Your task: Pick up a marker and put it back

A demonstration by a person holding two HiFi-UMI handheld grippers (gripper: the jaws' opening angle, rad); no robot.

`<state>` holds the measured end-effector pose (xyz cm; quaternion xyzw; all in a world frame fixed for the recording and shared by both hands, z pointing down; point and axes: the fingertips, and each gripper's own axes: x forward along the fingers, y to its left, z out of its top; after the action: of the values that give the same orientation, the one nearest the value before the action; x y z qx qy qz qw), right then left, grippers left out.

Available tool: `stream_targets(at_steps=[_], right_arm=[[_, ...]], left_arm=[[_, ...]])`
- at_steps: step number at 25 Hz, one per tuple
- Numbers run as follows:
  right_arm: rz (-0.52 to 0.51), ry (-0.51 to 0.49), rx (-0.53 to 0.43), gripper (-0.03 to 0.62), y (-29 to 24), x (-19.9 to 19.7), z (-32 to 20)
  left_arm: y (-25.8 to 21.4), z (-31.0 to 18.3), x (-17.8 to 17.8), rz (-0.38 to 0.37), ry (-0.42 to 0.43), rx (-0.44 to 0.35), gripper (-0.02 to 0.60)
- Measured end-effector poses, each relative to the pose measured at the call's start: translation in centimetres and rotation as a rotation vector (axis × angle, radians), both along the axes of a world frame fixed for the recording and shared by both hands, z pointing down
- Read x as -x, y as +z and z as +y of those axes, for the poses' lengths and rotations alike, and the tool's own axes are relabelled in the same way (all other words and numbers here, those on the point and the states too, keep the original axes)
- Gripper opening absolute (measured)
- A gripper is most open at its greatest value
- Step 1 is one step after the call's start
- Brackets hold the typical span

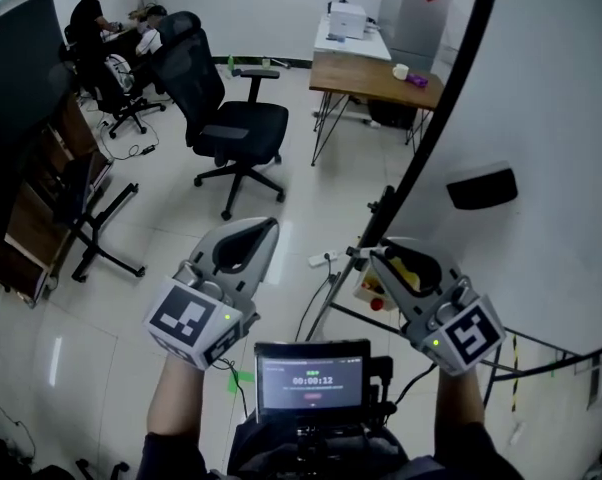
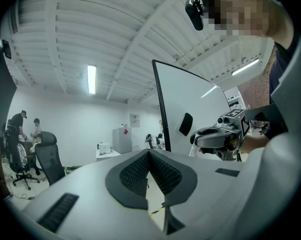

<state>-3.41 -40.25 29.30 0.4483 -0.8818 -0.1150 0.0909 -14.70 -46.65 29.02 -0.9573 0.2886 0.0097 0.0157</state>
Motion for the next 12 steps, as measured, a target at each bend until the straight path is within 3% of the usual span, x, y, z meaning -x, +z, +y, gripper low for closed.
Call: stream_targets(at_steps=[7,12], right_arm=[[-0.067,-0.078,-0.035,0.094,0.2,-5.2,4.1],[-0.096,-0.203,-0.042,0.094,-0.2,-8.1,7.3]], left_arm=[[-0.1,4.7,-3.1,-0.033,-0.120,-0.010,0.000],[-1.0,9.8,-5.3,-0.056,-0.244,-0.040,0.000]])
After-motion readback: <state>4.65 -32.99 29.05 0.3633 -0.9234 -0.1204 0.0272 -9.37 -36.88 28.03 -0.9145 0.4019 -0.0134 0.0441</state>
